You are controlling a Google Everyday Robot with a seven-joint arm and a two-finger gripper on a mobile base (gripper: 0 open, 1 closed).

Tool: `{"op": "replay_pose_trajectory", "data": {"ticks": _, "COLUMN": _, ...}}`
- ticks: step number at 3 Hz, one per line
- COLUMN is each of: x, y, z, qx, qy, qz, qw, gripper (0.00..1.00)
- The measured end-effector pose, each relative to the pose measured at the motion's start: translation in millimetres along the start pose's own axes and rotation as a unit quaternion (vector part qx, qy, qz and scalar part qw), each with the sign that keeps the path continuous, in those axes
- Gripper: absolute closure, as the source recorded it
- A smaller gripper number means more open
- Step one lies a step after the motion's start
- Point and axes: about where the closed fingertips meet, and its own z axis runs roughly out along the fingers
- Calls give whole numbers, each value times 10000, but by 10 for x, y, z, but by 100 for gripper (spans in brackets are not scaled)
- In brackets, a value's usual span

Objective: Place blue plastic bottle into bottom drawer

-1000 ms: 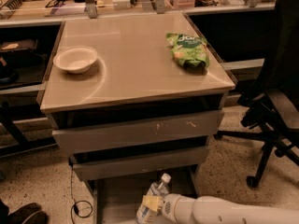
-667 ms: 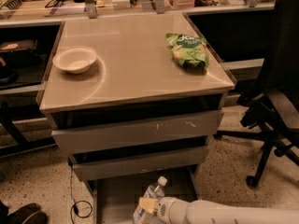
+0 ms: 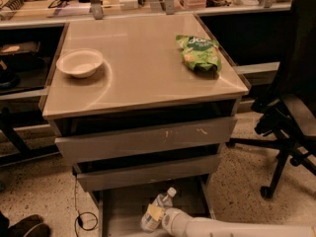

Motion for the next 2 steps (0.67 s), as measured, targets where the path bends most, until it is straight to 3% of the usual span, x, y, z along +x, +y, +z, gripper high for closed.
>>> {"op": "replay_pose_trajectory", "data": {"ticks": 2, "x": 64, "y": -12, "z": 67, "qx": -5, "qy": 50, "qz": 76, "qw": 10000, "gripper": 100}}
